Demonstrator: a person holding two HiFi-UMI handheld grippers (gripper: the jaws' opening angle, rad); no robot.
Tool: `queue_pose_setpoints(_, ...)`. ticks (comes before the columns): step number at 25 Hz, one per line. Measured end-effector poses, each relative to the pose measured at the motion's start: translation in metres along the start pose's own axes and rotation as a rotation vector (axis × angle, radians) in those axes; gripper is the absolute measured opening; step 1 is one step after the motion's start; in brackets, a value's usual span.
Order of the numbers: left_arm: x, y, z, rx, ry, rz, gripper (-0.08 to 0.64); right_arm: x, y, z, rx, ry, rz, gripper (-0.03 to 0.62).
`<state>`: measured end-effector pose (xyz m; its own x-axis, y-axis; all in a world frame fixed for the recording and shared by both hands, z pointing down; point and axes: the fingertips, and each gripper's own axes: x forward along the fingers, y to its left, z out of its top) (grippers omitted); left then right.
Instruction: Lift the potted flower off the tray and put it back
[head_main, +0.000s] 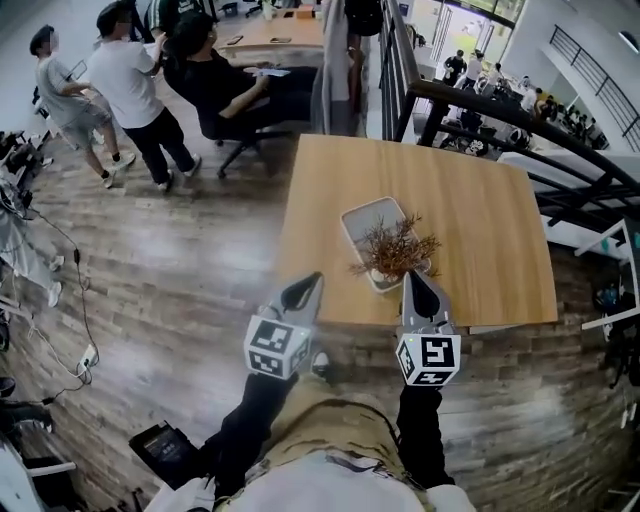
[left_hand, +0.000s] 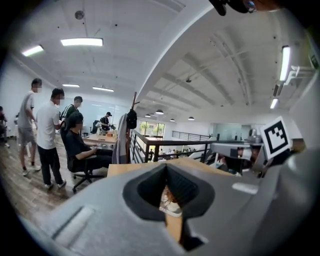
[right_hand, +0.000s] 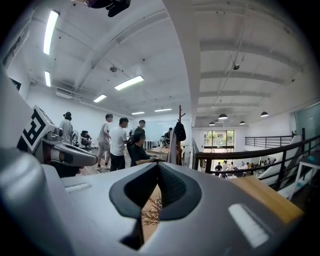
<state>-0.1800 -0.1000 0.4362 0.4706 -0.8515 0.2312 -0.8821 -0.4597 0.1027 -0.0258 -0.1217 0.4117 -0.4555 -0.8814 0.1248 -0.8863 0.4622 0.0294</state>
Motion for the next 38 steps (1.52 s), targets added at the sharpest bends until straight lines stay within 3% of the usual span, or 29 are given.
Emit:
queue_pose_setpoints(7,0.035,0.002,-0.026,-0.03,0.059,-0.059,0.002,0.004,-0.021,-0.042,0.011,0.101,-0.057,0.005)
queue_pose_setpoints(13,0.068,0.002,-0.052,-0.044,0.138,-0.031,0.002,0.001,-0.048,-0.093,0.056,0.207,-0.064,0.005)
queue_pose_setpoints(17,0.096,0.007,-0.082,-0.062,0.187,0.011,0.002,0.022,-0.064,-0.14,0.085,0.266,-0.035,0.005)
queue_pose_setpoints(26,0.107,0.013,-0.127,-0.06,0.282,0.052,0.002,0.034,-0.054,-0.215,0.12,0.379,0.019,0.005)
queue_pose_setpoints(33,0.122,0.021,-0.172,-0.081,0.374,0.07,0.002,0.056,-0.052,-0.261,0.123,0.432,0.067,0.025)
queue_pose_setpoints(38,0.133,0.023,-0.191,-0.079,0.393,0.068,0.002,0.068,-0.054,-0.287,0.132,0.451,0.064,0.054)
